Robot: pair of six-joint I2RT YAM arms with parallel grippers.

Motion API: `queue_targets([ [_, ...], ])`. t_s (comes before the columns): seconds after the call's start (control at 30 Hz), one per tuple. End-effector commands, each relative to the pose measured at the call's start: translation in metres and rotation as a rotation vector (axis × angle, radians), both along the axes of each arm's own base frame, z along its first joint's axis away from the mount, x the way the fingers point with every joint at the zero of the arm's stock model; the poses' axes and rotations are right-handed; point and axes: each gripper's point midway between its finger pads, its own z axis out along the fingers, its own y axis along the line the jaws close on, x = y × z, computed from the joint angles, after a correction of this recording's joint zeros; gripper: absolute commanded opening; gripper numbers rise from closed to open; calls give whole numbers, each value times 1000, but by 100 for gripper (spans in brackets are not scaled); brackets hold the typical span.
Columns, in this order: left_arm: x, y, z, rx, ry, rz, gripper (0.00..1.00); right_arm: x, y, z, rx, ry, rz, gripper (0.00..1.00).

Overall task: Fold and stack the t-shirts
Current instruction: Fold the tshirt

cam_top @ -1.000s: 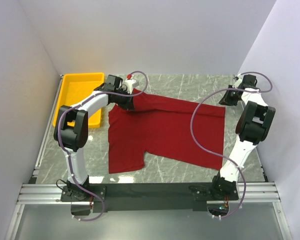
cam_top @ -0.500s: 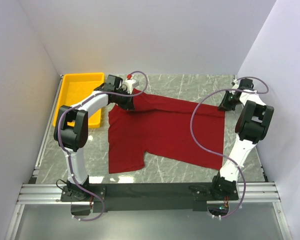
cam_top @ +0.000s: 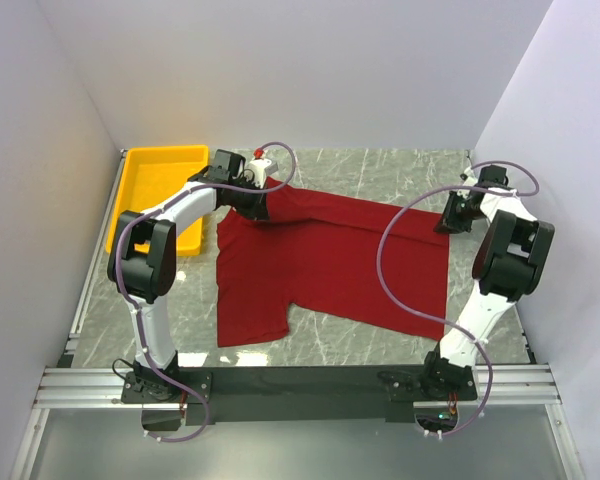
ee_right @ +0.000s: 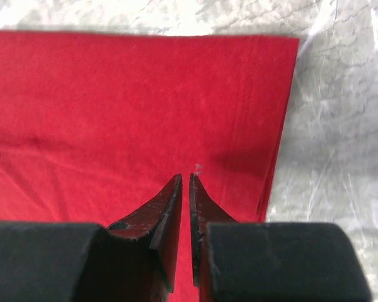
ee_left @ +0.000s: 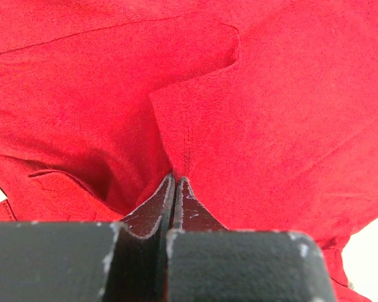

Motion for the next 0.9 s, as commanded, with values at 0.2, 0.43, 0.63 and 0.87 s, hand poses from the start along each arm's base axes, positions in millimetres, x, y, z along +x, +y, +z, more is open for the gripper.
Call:
queue_targets([
  [0.2,3,-3,2,-14,-11,-13,1,-16,0,37,-7,-101,29,17],
  [0.43,2,0,-3,43,-18,-8,1,-18,8,45,29,-119,36,17],
  [0.63,-14,5,-14,160,13,-3,24,-20,11,44,45,-125,41,18],
  [0.87,-19,20,55,73,-157,139,57,-18,16,48,68,-144,42,19],
])
